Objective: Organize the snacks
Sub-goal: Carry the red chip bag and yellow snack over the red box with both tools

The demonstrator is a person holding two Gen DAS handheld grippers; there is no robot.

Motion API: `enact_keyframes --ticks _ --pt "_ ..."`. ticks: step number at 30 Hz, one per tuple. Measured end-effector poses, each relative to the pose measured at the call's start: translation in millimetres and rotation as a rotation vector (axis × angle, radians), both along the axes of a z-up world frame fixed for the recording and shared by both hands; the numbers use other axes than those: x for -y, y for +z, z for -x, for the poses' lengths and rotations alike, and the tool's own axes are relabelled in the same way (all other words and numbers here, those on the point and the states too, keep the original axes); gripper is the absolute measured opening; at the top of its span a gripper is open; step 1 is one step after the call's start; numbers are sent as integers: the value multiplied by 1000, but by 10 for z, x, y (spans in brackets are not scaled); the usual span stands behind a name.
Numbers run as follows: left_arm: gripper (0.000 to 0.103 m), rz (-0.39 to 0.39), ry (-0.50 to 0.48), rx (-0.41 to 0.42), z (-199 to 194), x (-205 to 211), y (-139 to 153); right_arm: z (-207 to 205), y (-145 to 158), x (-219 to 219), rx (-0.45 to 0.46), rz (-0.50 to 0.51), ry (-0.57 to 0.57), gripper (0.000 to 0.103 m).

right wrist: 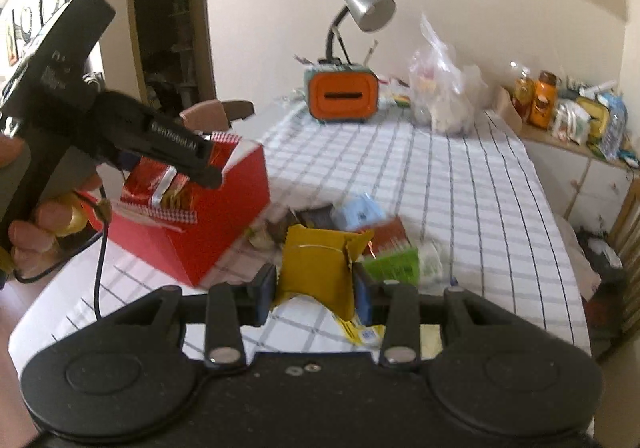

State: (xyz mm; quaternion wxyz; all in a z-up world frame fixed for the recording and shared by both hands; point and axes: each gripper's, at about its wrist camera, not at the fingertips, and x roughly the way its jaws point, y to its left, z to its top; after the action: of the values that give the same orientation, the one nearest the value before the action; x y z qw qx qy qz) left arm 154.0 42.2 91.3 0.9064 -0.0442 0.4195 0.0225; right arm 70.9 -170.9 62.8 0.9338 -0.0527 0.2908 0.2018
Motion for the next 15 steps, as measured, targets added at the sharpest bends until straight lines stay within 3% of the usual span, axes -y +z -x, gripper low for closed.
enact_keyframes --ticks 7,15 --pt "74 -47 46 16 -67 -485 136 -215 171 -501 19 4 69 39" --pt "74 -81 107 -10 -172 -1099 58 -475 110 -1250 2 54 148 38"
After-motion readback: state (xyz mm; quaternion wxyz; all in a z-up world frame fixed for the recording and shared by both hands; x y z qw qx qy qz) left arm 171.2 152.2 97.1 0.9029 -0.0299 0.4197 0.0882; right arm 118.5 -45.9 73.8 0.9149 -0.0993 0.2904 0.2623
